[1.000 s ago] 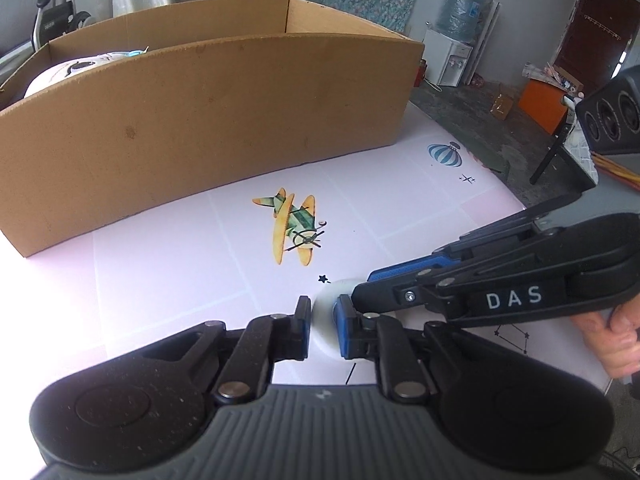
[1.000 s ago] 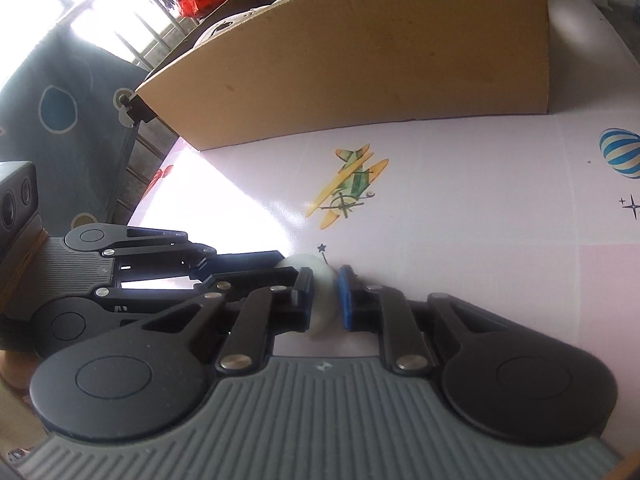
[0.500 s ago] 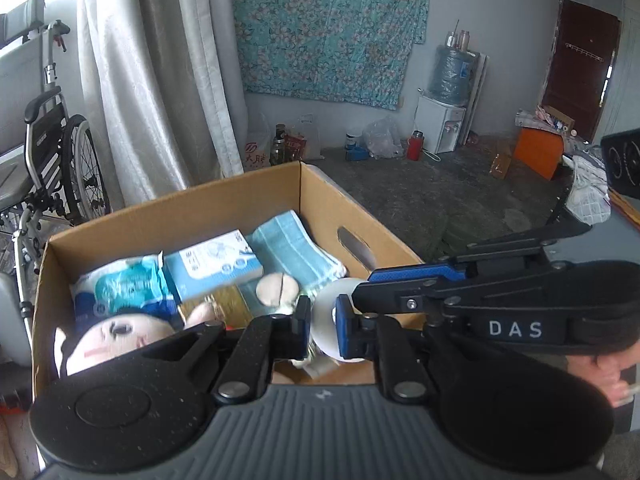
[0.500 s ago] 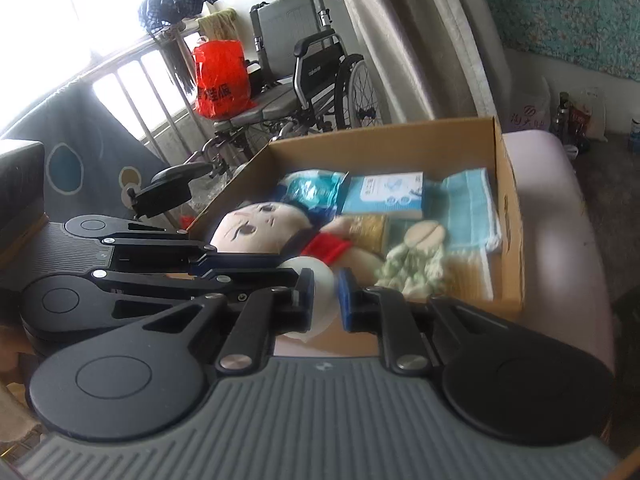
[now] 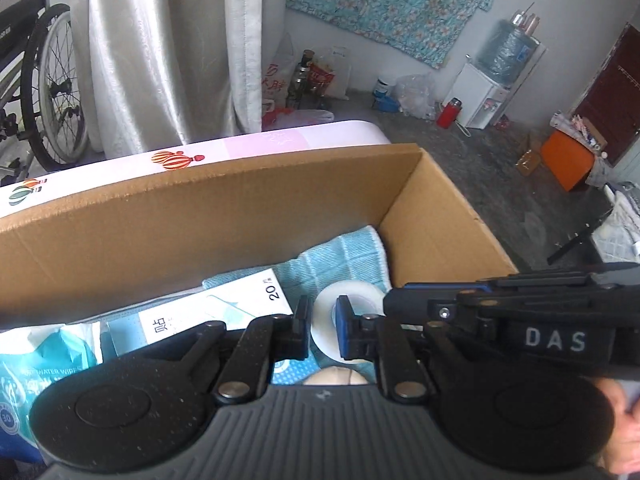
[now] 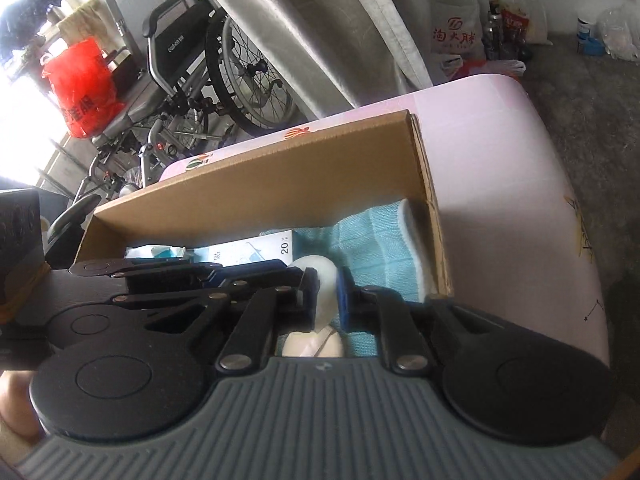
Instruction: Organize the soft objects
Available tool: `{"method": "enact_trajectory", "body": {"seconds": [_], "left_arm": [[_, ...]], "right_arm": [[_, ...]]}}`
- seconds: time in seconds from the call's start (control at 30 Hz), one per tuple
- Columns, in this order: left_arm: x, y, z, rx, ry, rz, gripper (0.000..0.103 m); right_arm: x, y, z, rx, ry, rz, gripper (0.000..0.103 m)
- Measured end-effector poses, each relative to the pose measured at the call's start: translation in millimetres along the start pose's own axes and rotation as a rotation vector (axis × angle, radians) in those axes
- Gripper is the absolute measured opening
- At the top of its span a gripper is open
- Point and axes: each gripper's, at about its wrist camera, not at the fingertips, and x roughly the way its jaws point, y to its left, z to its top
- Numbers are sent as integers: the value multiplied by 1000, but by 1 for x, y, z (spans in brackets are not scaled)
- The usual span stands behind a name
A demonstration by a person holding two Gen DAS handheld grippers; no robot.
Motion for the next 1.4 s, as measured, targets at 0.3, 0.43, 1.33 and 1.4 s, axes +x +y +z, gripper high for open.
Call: {"method": "enact_trajectory", "body": {"seconds": [0.3, 0.43, 1.33, 1.4], "left_arm": [[20, -11, 2, 89, 13, 99, 15], [15, -9, 3, 82, 14, 95, 19], [-183, 2, -155, -41, 20, 137, 32], [-187, 14, -161, -131, 3, 130, 32]], "right_arm": [[4, 12, -7, -79, -1, -69, 1], [-2, 10, -8, -54, -5, -57, 2], [-108, 44, -124, -363, 93, 44, 11], [-105, 41, -129, -358, 87, -2, 11]]}}
